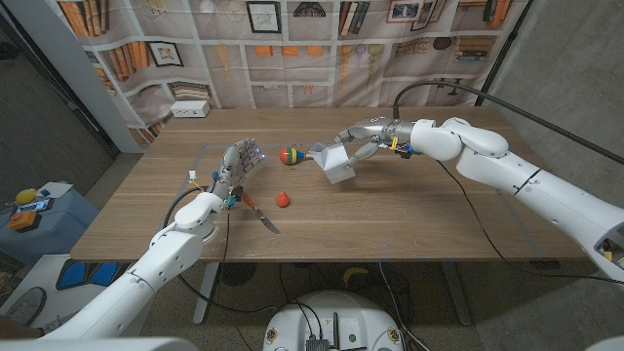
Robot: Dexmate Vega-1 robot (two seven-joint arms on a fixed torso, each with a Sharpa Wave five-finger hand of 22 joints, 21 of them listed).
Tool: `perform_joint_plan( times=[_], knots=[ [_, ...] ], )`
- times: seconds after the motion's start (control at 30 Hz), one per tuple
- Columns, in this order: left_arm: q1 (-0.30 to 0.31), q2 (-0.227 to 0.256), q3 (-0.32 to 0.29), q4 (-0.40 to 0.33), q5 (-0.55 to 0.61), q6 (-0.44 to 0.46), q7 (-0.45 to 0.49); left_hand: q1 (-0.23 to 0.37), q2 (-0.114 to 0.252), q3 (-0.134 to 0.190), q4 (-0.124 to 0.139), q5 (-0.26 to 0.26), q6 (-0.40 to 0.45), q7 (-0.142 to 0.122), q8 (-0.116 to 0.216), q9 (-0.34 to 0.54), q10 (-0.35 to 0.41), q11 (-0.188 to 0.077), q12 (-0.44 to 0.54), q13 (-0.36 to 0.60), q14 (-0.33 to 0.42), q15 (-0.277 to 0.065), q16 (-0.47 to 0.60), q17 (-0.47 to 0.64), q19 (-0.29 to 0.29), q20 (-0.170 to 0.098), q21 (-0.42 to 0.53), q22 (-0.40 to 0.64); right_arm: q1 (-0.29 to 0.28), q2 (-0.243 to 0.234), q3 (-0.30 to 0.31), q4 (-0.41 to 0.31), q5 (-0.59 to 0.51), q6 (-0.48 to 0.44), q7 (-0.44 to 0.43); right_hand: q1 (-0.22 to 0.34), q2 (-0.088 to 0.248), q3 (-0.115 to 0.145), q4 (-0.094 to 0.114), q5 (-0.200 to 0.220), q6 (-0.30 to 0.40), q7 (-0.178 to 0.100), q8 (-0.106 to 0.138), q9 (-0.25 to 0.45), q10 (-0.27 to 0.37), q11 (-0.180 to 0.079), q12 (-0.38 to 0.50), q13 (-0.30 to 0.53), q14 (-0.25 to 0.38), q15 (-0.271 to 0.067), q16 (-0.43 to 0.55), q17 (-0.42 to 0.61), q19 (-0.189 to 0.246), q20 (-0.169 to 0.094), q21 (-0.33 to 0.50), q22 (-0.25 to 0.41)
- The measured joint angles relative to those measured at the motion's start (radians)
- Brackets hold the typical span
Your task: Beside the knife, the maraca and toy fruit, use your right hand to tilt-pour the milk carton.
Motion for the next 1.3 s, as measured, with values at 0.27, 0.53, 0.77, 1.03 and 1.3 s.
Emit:
perform_joint_plan(
  times=[0.27, 0.53, 0.77, 1.03, 1.3],
  knots=[
    [0.000, 0.001, -0.001, 0.000, 0.000, -0.004, -0.004, 0.000, 0.000, 0.000, 0.000, 0.000, 0.000, 0.000, 0.000, 0.000, 0.000, 0.000, 0.000, 0.000, 0.000, 0.000, 0.000, 0.000, 0.000, 0.000, 0.000, 0.000, 0.032, -0.002, -0.014, -0.044, -0.058, -0.029, 0.067, 0.000, 0.000, 0.000, 0.000, 0.004, 0.000, 0.000, 0.000, 0.000, 0.006, -0.006, 0.000, 0.005, 0.011, -0.004, 0.000, 0.000, 0.000, 0.000, 0.000, 0.000],
    [0.000, 0.001, -0.003, 0.004, 0.000, -0.008, -0.007, 0.000, 0.000, 0.000, 0.000, 0.000, 0.000, 0.000, 0.000, 0.000, 0.000, 0.000, 0.000, 0.000, 0.000, 0.000, 0.000, 0.000, 0.000, 0.000, 0.000, 0.000, 0.067, 0.000, -0.034, -0.086, -0.146, -0.052, 0.149, 0.000, 0.000, 0.003, 0.003, 0.008, 0.000, 0.000, 0.000, 0.000, 0.009, -0.009, 0.000, 0.005, 0.011, -0.004, 0.000, 0.000, 0.000, 0.000, -0.005, 0.000],
    [-0.003, 0.001, -0.004, 0.008, -0.001, -0.010, -0.010, 0.000, 0.000, 0.000, 0.000, 0.000, 0.000, 0.000, 0.000, 0.000, 0.004, 0.004, 0.000, 0.000, 0.000, 0.000, 0.000, 0.000, 0.000, 0.000, 0.000, 0.000, 0.091, 0.002, -0.046, -0.114, -0.213, -0.062, 0.213, -0.003, 0.011, 0.005, 0.005, 0.008, 0.002, -0.009, 0.007, 0.000, 0.011, -0.011, -0.007, 0.009, 0.016, 0.002, 0.000, 0.000, 0.000, 0.000, -0.005, 0.000],
    [-0.004, 0.001, -0.005, 0.011, -0.003, -0.010, -0.012, 0.000, 0.000, 0.007, -0.001, 0.000, 0.000, 0.000, 0.000, 0.000, 0.004, 0.004, 0.000, 0.000, 0.000, 0.000, 0.000, 0.000, 0.000, 0.000, 0.000, 0.000, 0.109, 0.008, -0.057, -0.134, -0.297, -0.069, 0.302, -0.003, 0.011, 0.005, 0.005, 0.008, 0.002, -0.009, 0.007, 0.000, 0.013, -0.013, -0.007, 0.009, 0.016, 0.002, 0.000, 0.000, 0.000, 0.000, -0.005, 0.000],
    [-0.004, 0.001, -0.005, 0.012, -0.005, -0.010, -0.013, 0.000, 0.000, 0.007, -0.001, 0.000, 0.000, 0.000, 0.000, 0.000, 0.004, 0.004, 0.000, 0.000, 0.000, 0.000, 0.000, 0.000, 0.000, 0.000, 0.000, 0.000, 0.141, 0.027, -0.080, -0.164, -0.374, -0.064, 0.382, -0.003, 0.011, 0.005, 0.005, 0.008, -0.006, -0.016, 0.007, 0.000, 0.012, -0.013, -0.011, 0.009, 0.016, 0.002, 0.000, 0.000, 0.000, 0.000, -0.009, 0.000]
  ],
)
